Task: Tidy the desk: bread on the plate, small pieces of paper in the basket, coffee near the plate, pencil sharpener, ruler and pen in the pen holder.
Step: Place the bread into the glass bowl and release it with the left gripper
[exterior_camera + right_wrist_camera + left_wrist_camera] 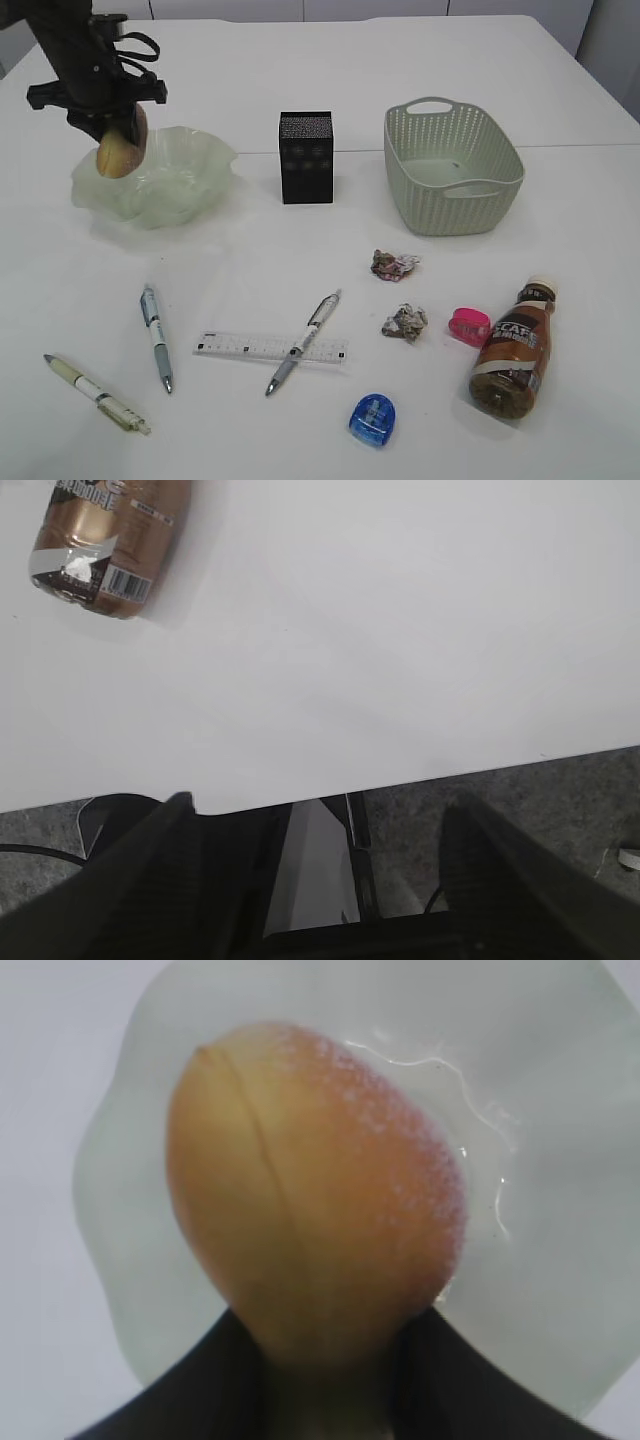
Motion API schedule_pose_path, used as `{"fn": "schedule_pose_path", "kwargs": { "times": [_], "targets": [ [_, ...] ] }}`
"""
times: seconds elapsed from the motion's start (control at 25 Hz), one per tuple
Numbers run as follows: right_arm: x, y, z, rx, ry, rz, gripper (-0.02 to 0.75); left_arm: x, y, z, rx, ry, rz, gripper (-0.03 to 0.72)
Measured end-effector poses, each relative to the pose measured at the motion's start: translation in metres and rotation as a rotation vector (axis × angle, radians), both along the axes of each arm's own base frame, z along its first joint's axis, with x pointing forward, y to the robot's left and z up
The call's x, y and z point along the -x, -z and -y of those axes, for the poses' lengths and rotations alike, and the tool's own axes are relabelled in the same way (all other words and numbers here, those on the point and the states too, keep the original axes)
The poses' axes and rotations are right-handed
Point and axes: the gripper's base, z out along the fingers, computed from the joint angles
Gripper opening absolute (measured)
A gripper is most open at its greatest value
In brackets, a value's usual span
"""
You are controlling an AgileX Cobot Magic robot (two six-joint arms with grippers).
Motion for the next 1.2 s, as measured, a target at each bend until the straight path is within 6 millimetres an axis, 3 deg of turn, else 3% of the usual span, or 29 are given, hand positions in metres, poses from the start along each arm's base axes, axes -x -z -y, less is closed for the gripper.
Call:
{"fn": "schedule_pose_path", "kwargs": {
  "times": [0.32,0.64,1.2],
  "targets": [
    [0.0,0.0,0.0,0.005,0.0,0.0,0.574,-0.003,0.017,0.002,0.013,0.0,-0.034,0.304],
    [0.0,0.0,0.0,0.005,0.0,0.0,0.574,-0.003,0.017,0.003,0.023,0.0,-0.035,0.589],
    [0.0,0.0,0.0,0.005,0.0,0.0,0.574,-0.005,0.014,0.003,0.028,0.001,-0.013,0.61]
  ]
}}
